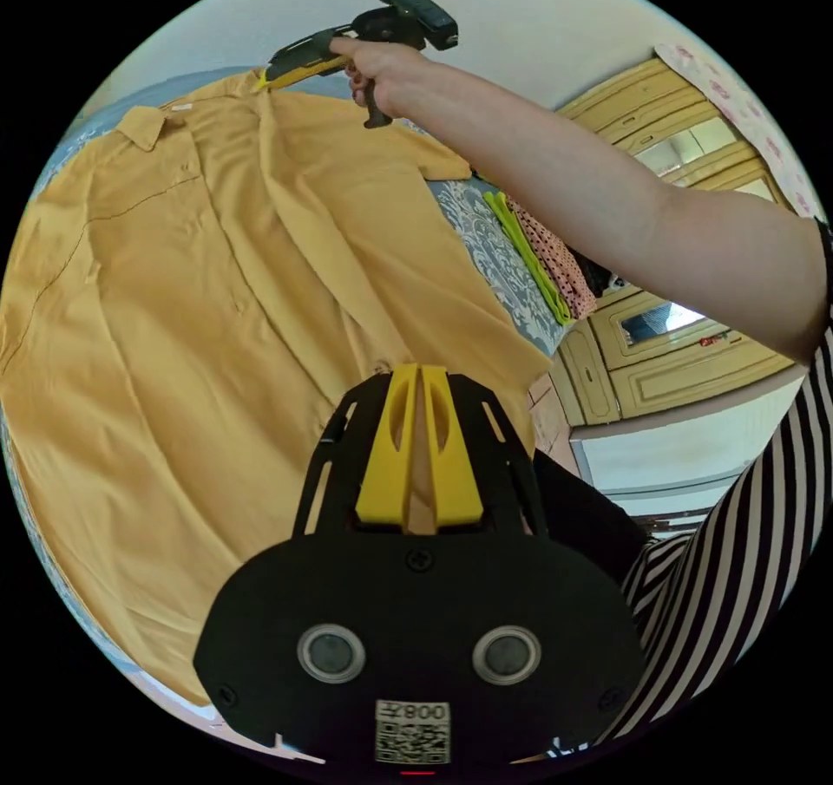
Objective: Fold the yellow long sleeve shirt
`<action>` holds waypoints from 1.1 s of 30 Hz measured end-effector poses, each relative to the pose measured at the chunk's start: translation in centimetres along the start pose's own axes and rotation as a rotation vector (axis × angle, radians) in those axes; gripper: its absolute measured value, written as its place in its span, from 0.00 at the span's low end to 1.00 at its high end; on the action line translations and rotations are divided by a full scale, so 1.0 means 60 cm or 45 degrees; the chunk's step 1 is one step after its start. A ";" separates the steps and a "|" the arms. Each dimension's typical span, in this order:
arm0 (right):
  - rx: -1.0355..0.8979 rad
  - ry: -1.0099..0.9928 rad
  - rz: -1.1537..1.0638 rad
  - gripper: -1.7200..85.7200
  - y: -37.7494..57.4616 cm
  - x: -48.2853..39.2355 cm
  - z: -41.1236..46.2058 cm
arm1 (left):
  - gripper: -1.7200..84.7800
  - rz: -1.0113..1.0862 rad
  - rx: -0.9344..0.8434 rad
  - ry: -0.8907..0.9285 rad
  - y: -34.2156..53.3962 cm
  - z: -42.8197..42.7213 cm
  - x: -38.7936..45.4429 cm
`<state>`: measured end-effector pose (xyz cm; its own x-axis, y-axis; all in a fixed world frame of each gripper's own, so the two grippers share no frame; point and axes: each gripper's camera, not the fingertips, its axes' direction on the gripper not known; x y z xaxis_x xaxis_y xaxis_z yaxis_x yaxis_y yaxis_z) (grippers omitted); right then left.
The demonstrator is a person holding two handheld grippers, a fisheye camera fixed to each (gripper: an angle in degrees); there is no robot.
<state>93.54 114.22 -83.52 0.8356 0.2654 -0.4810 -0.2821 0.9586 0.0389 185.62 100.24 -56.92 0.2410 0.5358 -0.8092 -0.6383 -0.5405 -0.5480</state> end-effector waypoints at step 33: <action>-0.044 -0.527 0.018 0.02 -0.144 0.035 -0.029 | 0.02 -0.285 0.215 0.037 0.033 -0.079 -0.158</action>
<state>96.93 106.33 -86.42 0.9485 0.3044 -0.0879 -0.3047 0.9524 0.0104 185.55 91.01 -51.32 0.4092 0.6097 -0.6788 -0.6791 -0.2933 -0.6728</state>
